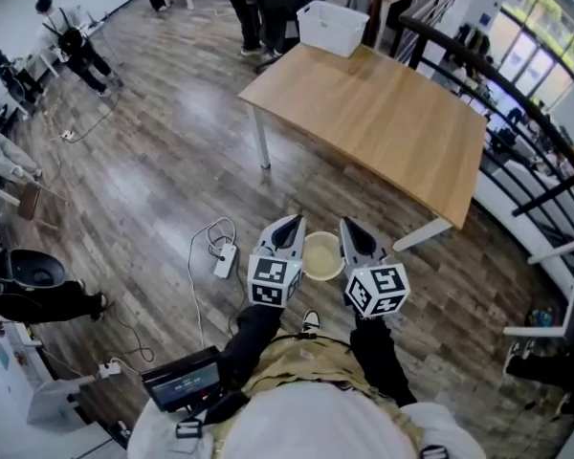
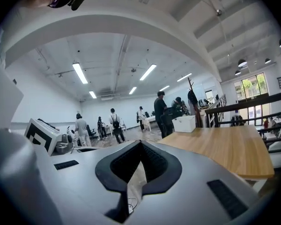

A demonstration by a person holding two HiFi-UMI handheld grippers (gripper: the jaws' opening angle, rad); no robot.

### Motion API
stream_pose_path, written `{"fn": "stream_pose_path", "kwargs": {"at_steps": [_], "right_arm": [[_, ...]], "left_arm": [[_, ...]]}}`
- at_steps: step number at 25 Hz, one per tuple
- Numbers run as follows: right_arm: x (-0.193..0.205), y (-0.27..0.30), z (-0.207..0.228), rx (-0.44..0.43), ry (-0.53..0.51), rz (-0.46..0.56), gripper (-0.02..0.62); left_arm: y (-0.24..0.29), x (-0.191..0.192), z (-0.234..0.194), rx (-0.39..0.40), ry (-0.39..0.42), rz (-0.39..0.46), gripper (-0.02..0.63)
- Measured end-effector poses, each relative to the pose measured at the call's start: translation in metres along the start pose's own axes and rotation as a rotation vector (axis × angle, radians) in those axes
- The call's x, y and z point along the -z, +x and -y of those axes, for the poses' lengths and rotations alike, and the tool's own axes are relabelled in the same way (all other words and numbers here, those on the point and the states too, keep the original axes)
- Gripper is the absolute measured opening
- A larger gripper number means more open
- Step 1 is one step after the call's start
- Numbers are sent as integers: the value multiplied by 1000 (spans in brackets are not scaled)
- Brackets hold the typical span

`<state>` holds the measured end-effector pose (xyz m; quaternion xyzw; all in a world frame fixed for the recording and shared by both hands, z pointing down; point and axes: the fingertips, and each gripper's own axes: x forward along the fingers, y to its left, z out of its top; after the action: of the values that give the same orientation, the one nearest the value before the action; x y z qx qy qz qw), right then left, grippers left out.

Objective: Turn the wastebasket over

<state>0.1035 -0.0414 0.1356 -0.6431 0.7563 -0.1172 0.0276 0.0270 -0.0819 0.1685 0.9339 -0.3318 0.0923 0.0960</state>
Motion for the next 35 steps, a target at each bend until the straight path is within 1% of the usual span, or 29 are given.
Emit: {"fn": "stream_pose_path", "kwargs": {"at_steps": [2,5,7,10,15,19,24,26,31,35], "right_arm": [[-22,-4,-2,0,-18,45,21],[-52,0,-6,-18,-56,104,21],[-68,5,-8,-32,-82,137,21],[-81,10,-10,-41,-101,163,21],[-95,9,-12,-43,-134,197,21],[-101,5,-8,-38,-165,206,20],[-104,-2,-4,-35,-167,210,20],[-102,-5,-4,-36,-166,212,20],[-97,-10,-4,-35,-154,202,20],[-94,-16,-3,-38,-151,195,20]], "left_arm": [[-3,-21,5,7,20,30,2],[-1,-53,1,-29,60,85,2],[3,-70,-2,-38,86,117,2],[5,-88,-1,-25,101,160,2],[1,-107,7,-3,98,215,2],[5,-114,15,-2,110,229,2],[7,-117,22,-9,126,236,2],[7,-114,24,-18,131,235,2],[6,-105,29,-14,114,200,2],[6,-102,37,-9,117,205,2]]}}
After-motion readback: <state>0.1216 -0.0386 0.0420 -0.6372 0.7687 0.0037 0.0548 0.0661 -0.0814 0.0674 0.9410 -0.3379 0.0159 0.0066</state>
